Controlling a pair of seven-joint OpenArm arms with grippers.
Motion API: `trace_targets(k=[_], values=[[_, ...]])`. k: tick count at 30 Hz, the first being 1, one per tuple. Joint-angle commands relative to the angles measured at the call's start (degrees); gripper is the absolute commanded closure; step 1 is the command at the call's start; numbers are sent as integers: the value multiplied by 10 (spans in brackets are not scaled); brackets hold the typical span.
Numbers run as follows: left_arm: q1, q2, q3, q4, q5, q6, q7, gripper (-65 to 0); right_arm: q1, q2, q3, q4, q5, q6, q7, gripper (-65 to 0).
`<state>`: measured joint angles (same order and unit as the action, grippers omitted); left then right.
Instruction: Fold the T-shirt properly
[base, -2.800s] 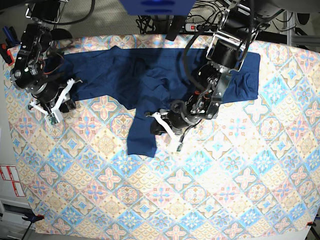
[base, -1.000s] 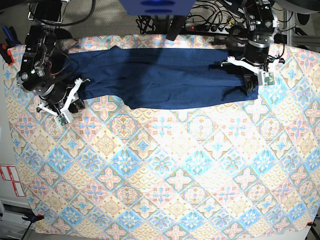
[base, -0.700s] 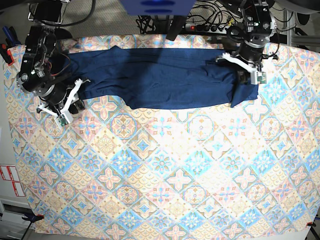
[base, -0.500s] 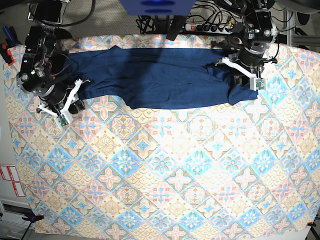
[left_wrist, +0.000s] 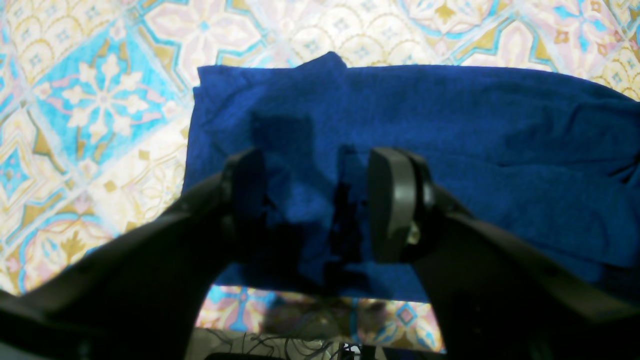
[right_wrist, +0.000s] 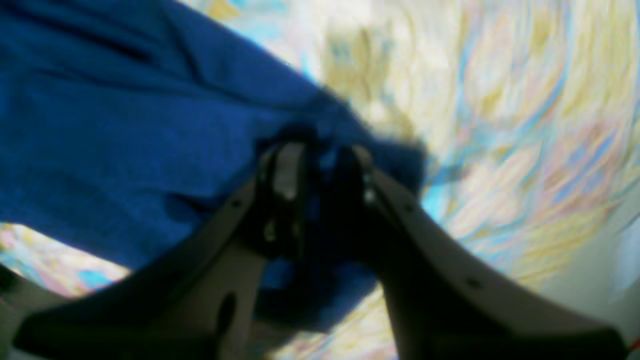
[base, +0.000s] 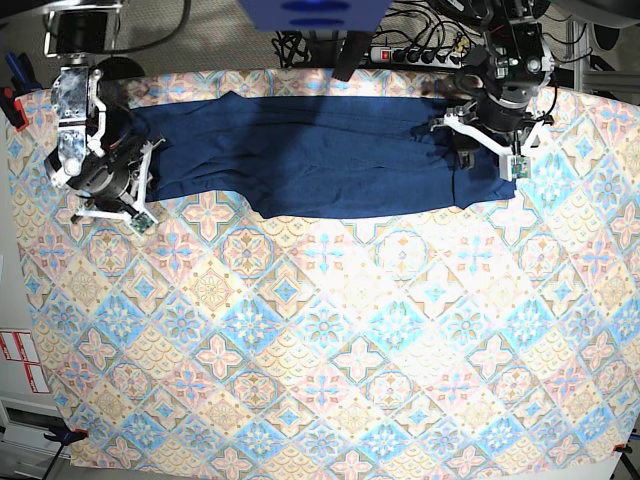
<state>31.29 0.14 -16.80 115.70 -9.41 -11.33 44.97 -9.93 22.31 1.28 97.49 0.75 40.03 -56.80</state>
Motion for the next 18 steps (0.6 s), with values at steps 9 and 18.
trace_targets(k=[9,18], values=[[-6,-1,0,7,-3,-1,-10,-319,44,142,-250,64,-103,0,5,-139],[-6,0,1,-1,-4,-1,-10,-319,115,169,-435,37,-156,0,5,-159]])
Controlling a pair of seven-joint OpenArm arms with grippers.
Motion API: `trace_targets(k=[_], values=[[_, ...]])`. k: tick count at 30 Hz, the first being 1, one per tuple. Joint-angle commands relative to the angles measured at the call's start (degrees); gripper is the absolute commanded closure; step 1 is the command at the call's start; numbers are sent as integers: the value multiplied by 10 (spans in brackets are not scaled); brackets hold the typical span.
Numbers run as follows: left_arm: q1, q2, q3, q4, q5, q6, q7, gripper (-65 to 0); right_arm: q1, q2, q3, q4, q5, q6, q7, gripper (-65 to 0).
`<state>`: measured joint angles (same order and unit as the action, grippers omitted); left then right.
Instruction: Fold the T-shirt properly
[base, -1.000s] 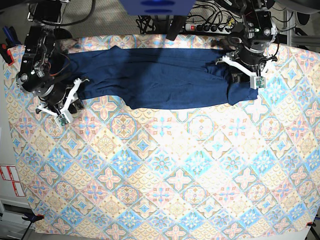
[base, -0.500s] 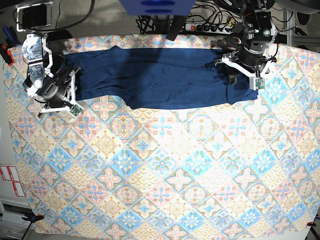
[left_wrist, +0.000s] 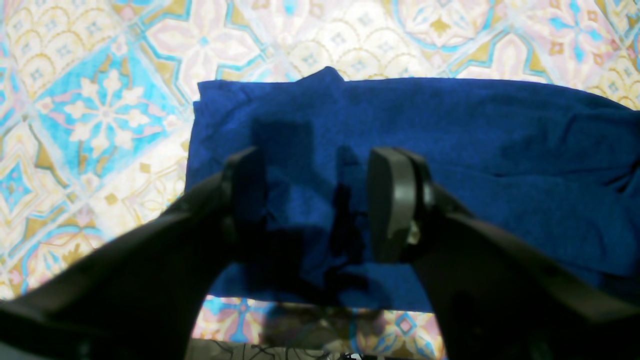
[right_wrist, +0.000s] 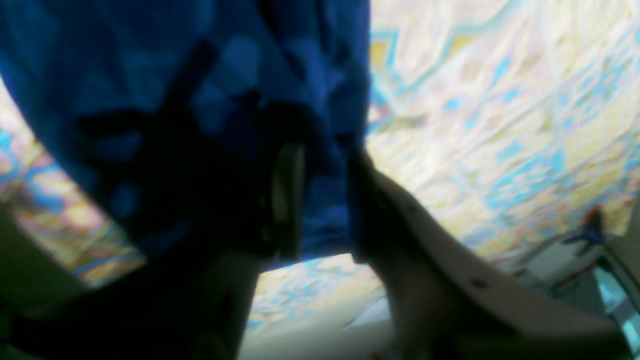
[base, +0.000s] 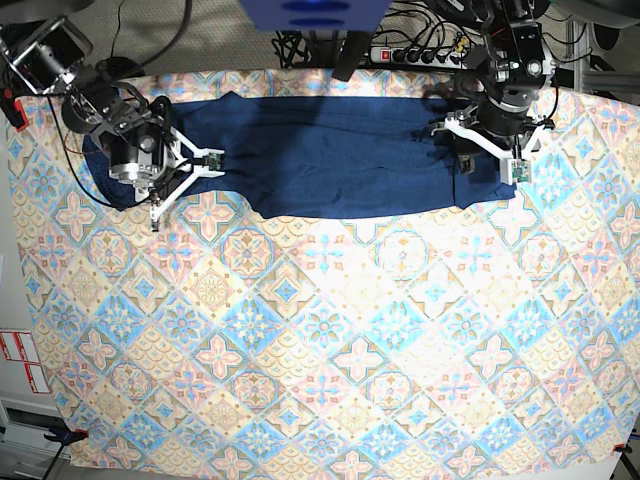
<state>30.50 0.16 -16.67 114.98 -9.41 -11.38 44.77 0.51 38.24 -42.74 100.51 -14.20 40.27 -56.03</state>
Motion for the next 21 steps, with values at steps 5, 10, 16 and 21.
trace_targets(k=[5,10,16,21], values=[[2,0,0,-20,-5,-2,-11,-319,31,9,-24,-9,-5,-3,-3,-194],[2,0,-1,-21,-38,-2,-10,-318,55,8,-50,-46,-5,-3,-2,-193],[2,-1,-1,-21,-48,-2,-9,-318,77,7,-85,-85,-5,-3,12,-193],[2,-1,-1,-21,-48,-2,-9,-318,84,5,-85,-112,-5,-3,19,-170]])
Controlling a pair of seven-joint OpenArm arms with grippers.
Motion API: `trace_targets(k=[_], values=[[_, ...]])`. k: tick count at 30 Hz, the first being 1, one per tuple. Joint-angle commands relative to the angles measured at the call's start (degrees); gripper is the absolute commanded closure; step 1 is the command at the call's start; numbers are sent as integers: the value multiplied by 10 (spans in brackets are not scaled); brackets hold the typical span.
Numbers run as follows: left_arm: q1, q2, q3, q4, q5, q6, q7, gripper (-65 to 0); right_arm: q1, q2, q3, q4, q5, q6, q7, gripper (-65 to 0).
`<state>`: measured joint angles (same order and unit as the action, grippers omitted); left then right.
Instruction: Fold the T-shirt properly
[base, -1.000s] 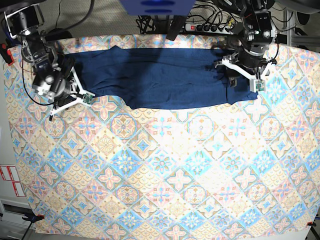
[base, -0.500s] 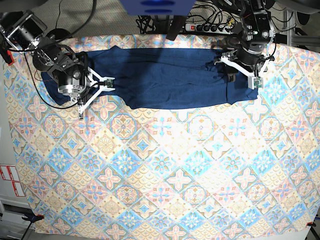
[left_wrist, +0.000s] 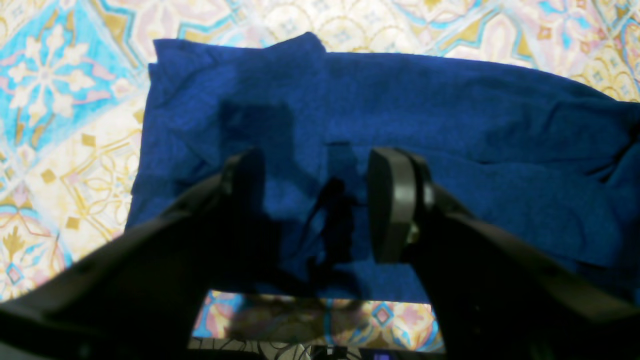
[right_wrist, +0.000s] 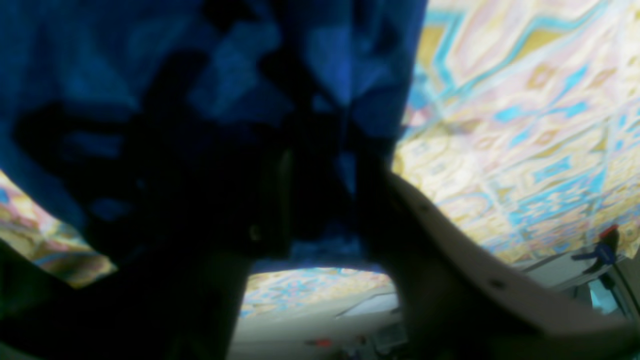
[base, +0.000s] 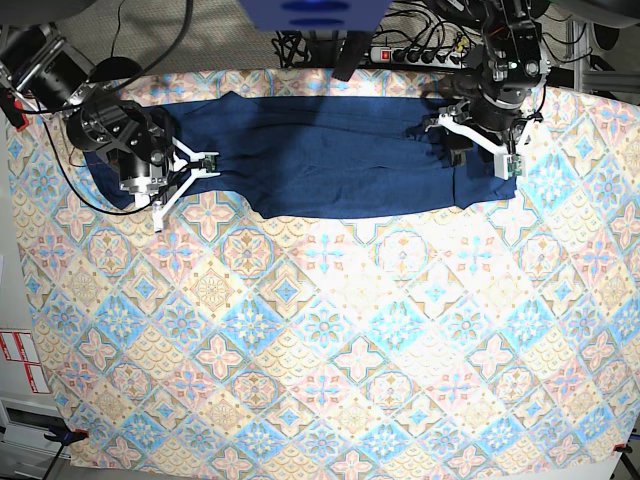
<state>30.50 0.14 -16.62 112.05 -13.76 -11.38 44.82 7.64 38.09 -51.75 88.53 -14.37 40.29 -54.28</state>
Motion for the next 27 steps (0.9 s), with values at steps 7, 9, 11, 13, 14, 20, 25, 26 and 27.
trace_targets(k=[7,9,11,13,14,20,25,26,27], values=[[2,-1,-1,9,-4,-2,-12,-318,32,6,10,-6,-3,-3,11,-4],[2,-1,-1,9,-4,-2,-12,-318,40,7,10,-5,-3,-3,11,-2],[2,-1,-1,9,-4,-2,-12,-318,49,7,17,-5,-3,-3,11,-2],[2,-1,-1,9,-4,-2,-13,-318,49,6,47,-5,-3,-3,12,-2],[2,-1,-1,9,-4,-2,-13,-318,49,6,65,-5,-3,-3,12,-2],[2,-1,-3,9,-4,-2,-13,-318,51,-14,144,-5,-3,-3,12,-2],[2,-1,-2,9,-4,-2,-13,-318,51,-21,158,-9,-3,-3,12,-2],[2,-1,-2,9,-4,-2,-13,-318,51,-21,158,-9,-3,-3,12,-2],[2,-1,-2,9,-4,-2,-13,-318,51,-22,158,-10,-3,-3,12,-2]])
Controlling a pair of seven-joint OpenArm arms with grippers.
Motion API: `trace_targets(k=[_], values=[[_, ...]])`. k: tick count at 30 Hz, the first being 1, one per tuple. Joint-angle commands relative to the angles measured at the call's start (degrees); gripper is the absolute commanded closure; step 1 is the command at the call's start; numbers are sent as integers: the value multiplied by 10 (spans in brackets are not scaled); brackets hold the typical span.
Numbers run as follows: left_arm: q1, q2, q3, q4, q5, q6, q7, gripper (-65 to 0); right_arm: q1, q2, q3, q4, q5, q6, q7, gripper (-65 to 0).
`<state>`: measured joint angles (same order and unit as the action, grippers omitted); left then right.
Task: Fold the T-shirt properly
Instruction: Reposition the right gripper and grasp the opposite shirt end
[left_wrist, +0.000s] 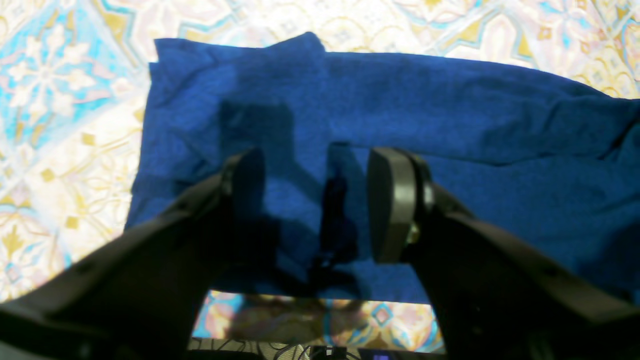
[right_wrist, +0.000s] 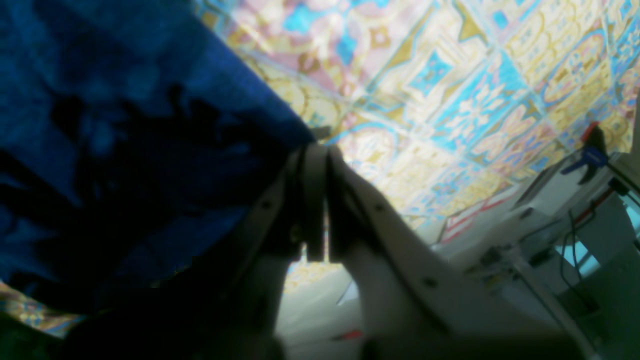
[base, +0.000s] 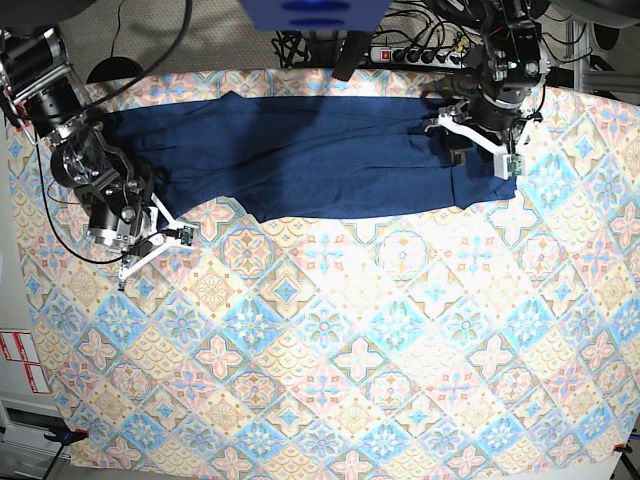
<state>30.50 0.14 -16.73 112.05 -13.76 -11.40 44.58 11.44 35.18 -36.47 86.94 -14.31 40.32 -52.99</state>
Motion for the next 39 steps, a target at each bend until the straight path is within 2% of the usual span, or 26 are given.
trace_targets(k=[1,6,12,17,20,23,29,30,35,39], values=[[2,-1,-2,9,-4,-2,-10,-318,13,4,6,6,-3,-3,-1,-2],[2,-1,-3,9,-4,-2,-10,-318,9,-11,24,6,-4,-3,-2,-2],[1,-1,-3,9,-4,-2,-10,-318,9,-7,-79,-4,-6,-3,-8,-4],[0,-1,-3,9,-4,-2,-10,-318,10,15,-85,-10,-6,-3,-9,-77],[1,-1,-3,9,-4,-2,-10,-318,11,32,-66,5,-6,-3,-9,-122],[1,-1,-4,9,-4,-2,-11,-318,1,33,-16,44,-5,-3,-9,-128],[1,0,-10,18,-26,-2,-11,-318,-95,28,91,158,-2,-3,-2,-128],[2,-1,-26,20,-45,-2,-11,-319,-110,25,99,168,-2,-3,-2,-128],[2,-7,-118,21,-144,-3,-6,-323,-154,-36,130,185,-2,-3,-2,-128],[4,-45,-153,20,-189,-4,25,-323,-174,-66,151,186,-2,-3,-2,-128]])
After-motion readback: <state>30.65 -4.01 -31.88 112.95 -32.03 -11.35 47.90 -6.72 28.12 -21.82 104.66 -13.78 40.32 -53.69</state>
